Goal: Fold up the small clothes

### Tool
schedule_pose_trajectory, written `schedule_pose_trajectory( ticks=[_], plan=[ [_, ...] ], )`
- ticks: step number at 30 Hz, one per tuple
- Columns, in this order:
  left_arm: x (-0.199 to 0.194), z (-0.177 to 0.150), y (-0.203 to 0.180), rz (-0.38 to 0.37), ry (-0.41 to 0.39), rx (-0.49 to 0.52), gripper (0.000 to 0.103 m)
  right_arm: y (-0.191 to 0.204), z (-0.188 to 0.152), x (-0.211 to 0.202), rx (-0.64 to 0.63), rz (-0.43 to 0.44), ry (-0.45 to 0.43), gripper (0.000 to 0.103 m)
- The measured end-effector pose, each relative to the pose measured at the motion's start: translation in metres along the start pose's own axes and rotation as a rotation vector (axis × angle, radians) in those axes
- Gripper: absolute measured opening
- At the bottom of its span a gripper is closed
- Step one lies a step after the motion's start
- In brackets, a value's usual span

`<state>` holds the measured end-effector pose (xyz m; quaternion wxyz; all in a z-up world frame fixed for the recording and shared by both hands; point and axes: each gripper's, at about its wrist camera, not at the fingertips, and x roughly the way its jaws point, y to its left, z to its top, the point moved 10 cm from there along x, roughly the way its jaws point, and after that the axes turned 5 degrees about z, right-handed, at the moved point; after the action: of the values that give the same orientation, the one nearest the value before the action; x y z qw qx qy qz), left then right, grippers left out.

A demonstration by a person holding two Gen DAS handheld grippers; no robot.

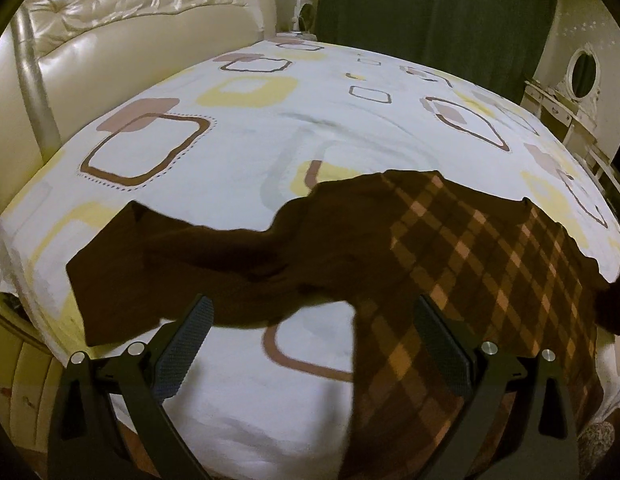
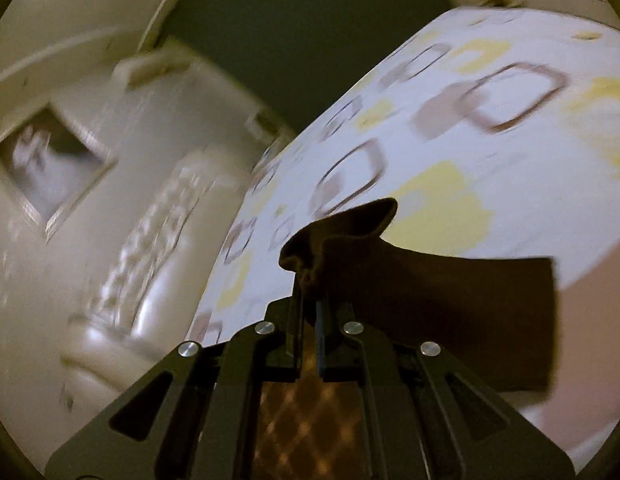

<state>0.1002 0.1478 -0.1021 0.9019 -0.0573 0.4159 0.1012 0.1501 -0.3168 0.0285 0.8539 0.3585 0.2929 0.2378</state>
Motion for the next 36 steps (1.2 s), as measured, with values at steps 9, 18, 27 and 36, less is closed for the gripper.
schedule_pose_trajectory(
  ticks=[9,18,27,36],
  plan=[
    [-0.005,-0.002,0.026,-0.014,-0.012,-0.041,0.099,0.085,-0.132,0.156,-0.124,0.059,0.322,0.004],
    [-0.001,-0.008,0.033,-0.038,-0.001,-0.069,0.099,0.095,-0.241,0.231,-0.247,0.005,0.553,0.004],
    [0.006,-0.013,0.029,-0.055,0.014,-0.073,0.099,0.088,-0.28,0.25,-0.343,-0.051,0.632,0.004],
    [0.008,-0.016,0.024,-0.063,0.021,-0.067,0.099,0.094,-0.302,0.257,-0.345,-0.022,0.686,0.016]
  ],
)
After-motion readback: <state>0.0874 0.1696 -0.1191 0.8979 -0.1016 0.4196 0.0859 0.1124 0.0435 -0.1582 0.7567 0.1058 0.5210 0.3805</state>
